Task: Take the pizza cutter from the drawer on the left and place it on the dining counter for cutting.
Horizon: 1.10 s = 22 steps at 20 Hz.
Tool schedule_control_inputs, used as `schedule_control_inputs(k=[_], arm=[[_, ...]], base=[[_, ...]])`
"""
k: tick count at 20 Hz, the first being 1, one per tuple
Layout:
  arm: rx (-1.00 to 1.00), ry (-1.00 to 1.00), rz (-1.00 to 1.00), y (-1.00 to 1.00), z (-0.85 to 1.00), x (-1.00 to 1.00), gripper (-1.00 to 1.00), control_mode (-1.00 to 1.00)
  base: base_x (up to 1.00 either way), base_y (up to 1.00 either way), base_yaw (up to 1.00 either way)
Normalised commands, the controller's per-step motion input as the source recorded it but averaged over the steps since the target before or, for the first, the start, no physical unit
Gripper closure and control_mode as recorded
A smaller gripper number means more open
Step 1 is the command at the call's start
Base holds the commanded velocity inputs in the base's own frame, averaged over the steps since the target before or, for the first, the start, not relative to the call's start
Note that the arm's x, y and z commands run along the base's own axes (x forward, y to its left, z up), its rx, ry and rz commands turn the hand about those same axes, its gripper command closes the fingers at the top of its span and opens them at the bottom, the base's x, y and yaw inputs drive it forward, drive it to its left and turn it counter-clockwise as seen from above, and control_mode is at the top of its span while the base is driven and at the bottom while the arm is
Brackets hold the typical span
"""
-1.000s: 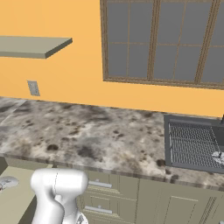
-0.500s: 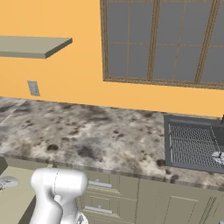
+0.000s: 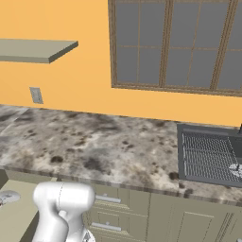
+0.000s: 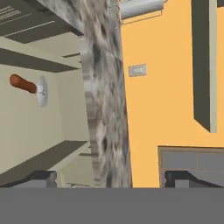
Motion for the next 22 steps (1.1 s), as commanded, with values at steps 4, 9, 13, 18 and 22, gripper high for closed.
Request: schedule_control_inputs(k=[4,9,13,18,22], arm=[[0.08,0.33,-0.02,-0.22,0.57,1.00,-1.00,-1.00],[0.08,0.36,-0.05,-0.22,0.53,1.00,-1.00,-1.00],[0.03,0.38,-0.13,-0.02,0.22,0.86,-1.00,-1.00],[0.09,0.38,-0.32,0.03,0.00,0.32,-1.00,-1.00],[0.14,0.40,-0.38,0.04,0.00,0.08,-1.00,-1.00]], base=[[0.00,0.00,0.00],[0.00,0.00,0.00],[0.00,0.00,0.00],[0.00,0.00,0.00],[0.00,0.00,0.00]])
